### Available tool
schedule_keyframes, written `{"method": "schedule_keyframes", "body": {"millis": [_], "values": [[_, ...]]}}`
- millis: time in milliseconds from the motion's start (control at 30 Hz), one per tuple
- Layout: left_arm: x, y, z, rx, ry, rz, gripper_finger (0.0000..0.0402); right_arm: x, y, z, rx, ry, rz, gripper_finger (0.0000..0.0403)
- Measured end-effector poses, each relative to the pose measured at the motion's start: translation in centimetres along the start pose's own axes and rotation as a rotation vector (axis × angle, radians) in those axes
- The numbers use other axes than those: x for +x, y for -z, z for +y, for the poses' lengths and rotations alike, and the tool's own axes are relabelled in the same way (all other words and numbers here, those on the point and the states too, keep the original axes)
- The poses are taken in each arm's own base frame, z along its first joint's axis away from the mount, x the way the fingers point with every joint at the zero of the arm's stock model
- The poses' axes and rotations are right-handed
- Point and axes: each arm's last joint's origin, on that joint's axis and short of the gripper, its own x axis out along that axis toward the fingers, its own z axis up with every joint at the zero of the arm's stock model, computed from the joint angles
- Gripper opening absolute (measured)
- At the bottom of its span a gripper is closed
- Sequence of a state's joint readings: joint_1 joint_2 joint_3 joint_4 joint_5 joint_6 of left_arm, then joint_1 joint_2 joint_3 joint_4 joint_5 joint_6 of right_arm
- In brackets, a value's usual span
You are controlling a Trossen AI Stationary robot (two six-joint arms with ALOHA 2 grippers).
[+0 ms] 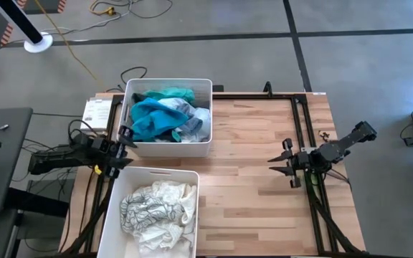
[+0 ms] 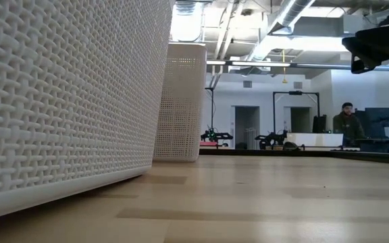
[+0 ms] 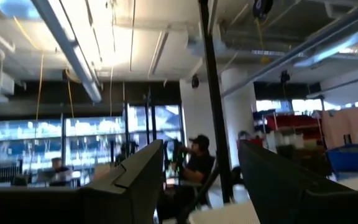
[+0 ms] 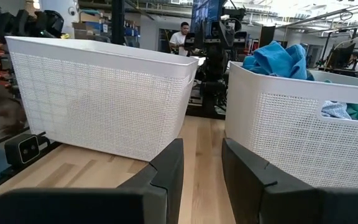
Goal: Sort clothes
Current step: Return to Home Position
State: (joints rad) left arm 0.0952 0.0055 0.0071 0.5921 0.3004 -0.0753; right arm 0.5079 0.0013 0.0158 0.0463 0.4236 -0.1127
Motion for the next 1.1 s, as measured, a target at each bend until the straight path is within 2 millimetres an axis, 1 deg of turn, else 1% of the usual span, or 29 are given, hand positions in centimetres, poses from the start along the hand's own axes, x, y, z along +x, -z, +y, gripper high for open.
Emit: {"method": "schedule_keyframes", "body": {"millis": [300, 433, 533, 700, 800, 1100], "values": [[-0.3, 2.3, 0.1, -0.068, -0.019, 0.230, 0.0203, 0.0, 0.0, 0.0, 0.000, 0.000, 0.001, 0.0123], [-0.4, 2.8, 0.1, -0.082, -0.019, 0.286, 0.0203, 0.0, 0.0, 0.0, -0.001, 0.000, 0.001, 0.0123], [-0.4, 2.7, 0.1, -0.080, -0.018, 0.280, 0.0203, 0.0, 0.0, 0.0, -0.001, 0.000, 0.001, 0.0123], [-0.2, 2.1, 0.1, -0.032, -0.018, 0.207, 0.0203, 0.0, 0.0, 0.0, -0.001, -0.001, 0.001, 0.0123], [-0.2, 1.9, 0.1, -0.031, -0.014, 0.183, 0.0203, 0.0, 0.0, 0.0, 0.000, 0.000, 0.001, 0.0123], [-0.3, 2.4, 0.1, -0.066, -0.018, 0.242, 0.0203, 0.0, 0.0, 0.0, -0.001, -0.001, 0.001, 0.0123]]}}
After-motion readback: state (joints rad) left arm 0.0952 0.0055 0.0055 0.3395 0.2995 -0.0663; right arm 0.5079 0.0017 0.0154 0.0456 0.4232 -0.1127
